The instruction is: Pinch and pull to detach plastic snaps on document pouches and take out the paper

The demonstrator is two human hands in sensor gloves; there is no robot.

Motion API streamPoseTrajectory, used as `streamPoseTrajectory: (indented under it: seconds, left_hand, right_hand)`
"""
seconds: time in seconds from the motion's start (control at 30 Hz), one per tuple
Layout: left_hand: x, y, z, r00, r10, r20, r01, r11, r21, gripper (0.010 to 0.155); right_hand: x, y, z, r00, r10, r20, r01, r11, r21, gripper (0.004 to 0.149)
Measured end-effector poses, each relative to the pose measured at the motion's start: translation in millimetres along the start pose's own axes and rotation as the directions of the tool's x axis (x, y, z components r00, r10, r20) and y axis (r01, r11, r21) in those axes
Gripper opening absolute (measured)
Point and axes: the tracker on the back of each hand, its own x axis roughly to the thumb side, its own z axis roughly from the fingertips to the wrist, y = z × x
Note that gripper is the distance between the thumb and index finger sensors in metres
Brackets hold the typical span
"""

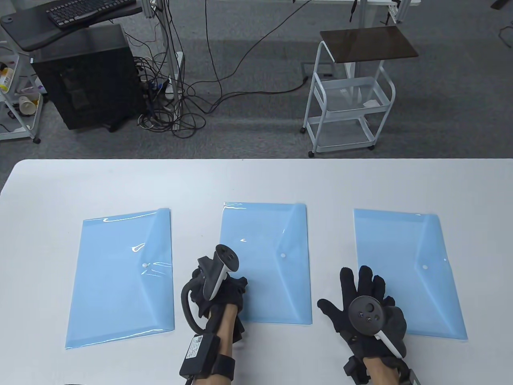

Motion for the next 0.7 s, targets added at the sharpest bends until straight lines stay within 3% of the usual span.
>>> streamPoseTrajectory:
  seconds: [0.47, 0.6, 0.7]
  left_hand:
    - [-13, 3, 3, 0.992, 0.123, -0.033, -0.123, 0.992, 0.007, 0.09]
    - [-13, 2, 3, 0.984, 0.175, -0.018, -0.175, 0.984, -0.01, 0.067]
    - [-11, 4, 3, 0.989, 0.15, -0.001, -0.15, 0.989, -0.008, 0.057]
  right_hand:
    - [-9, -4, -3, 0.999, -0.024, -0.035, 0.024, 1.0, -0.016, 0.092]
    - [-8, -4, -5, 0.999, -0.019, -0.034, 0.019, 1.0, -0.015, 0.092]
    - [-8, -4, -4, 0.999, -0.018, -0.034, 0.017, 1.0, -0.013, 0.092]
